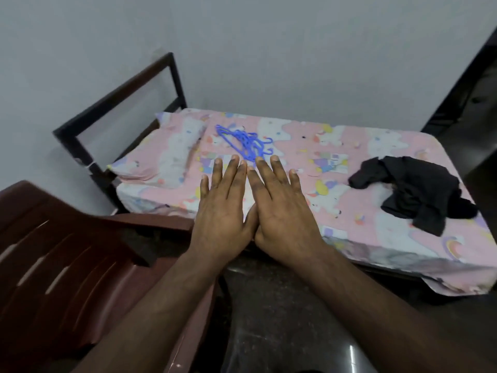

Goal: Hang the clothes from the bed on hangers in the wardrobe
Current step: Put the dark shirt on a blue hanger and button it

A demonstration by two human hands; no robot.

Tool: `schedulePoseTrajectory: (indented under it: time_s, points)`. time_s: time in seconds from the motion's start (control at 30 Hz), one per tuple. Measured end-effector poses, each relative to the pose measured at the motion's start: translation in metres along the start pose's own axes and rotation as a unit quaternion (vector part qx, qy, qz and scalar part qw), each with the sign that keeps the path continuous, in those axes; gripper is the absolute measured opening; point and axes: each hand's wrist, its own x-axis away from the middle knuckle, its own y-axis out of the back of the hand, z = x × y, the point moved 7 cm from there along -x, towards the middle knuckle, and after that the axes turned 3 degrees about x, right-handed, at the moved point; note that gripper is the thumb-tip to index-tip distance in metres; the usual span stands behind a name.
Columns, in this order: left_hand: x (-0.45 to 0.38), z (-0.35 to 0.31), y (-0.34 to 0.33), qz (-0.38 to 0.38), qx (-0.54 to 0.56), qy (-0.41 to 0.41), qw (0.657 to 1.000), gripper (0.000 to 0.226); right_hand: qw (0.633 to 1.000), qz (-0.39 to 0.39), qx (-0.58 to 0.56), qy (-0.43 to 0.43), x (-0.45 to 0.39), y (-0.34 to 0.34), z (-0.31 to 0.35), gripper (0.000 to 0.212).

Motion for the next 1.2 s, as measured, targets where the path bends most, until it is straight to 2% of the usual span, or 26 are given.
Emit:
schedulePoseTrajectory:
  time_s: [0.27,0.6,0.93,1.2]
  points:
    - [-0.105,-0.024,-0.117,0.070,0.035,-0.026,0.997,0.076,0.996,0.033,0.022,-0.075,-0.036,-0.046,-0.134,0.080]
    - [-0.230,-0.088,-0.263,0.150,0.056,-0.040,0.986,0.074,0.986,0.090,0.023,-0.142,-0.065,-0.080,-0.323,0.076]
    - [-0.340,-0.137,-0.403,0.254,0.107,-0.079,0.958,0.069,0.959,0.129,0.040,-0.251,-0.083,-0.116,-0.482,0.067]
    - [-0.418,-0.188,-0.509,0.333,0.095,-0.138,0.928,0.066,0.922,0.149,0.020,-0.357,-0.086,-0.142,-0.605,0.064]
